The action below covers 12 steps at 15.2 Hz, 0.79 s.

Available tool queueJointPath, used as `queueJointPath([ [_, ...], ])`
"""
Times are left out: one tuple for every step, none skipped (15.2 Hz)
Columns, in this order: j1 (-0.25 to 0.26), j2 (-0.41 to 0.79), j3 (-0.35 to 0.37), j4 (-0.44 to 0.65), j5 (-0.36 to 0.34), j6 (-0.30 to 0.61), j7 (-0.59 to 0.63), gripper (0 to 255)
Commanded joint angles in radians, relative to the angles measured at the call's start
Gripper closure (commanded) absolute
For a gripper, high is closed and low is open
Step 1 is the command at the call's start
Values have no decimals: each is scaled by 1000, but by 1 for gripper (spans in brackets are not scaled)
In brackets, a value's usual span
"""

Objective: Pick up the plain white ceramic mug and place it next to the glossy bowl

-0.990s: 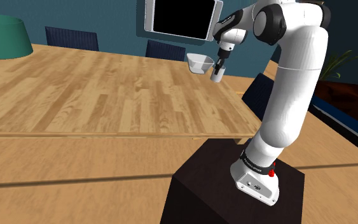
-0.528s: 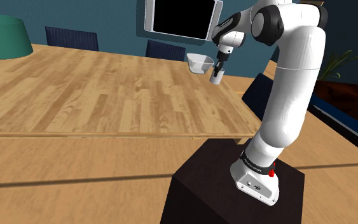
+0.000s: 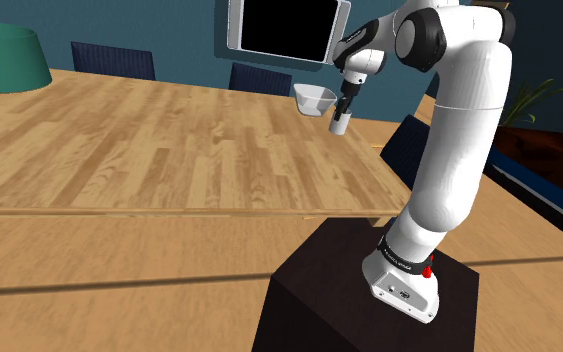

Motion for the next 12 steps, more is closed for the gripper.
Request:
queueJointPath([
  [0, 0, 0, 0, 0, 0, 0, 0],
  [5, -17, -7, 15, -15, -27, 10, 0],
  [10, -33, -12, 31, -30, -55, 19, 0],
  [14, -47, -17, 49, -43, -83, 28, 0],
  [17, -58, -21, 64, -52, -106, 34, 0],
  [17, -58, -21, 64, -52, -106, 34, 0],
  [17, -58, -21, 64, -53, -106, 34, 0],
  [17, -58, -21, 64, -52, -106, 34, 0],
  [17, -58, -21, 64, -52, -106, 34, 0],
  [17, -58, -21, 64, -52, -106, 34, 0],
  [17, -58, -21, 64, -52, -106, 34, 0],
  [17, -58, -21, 64, -52, -106, 34, 0],
])
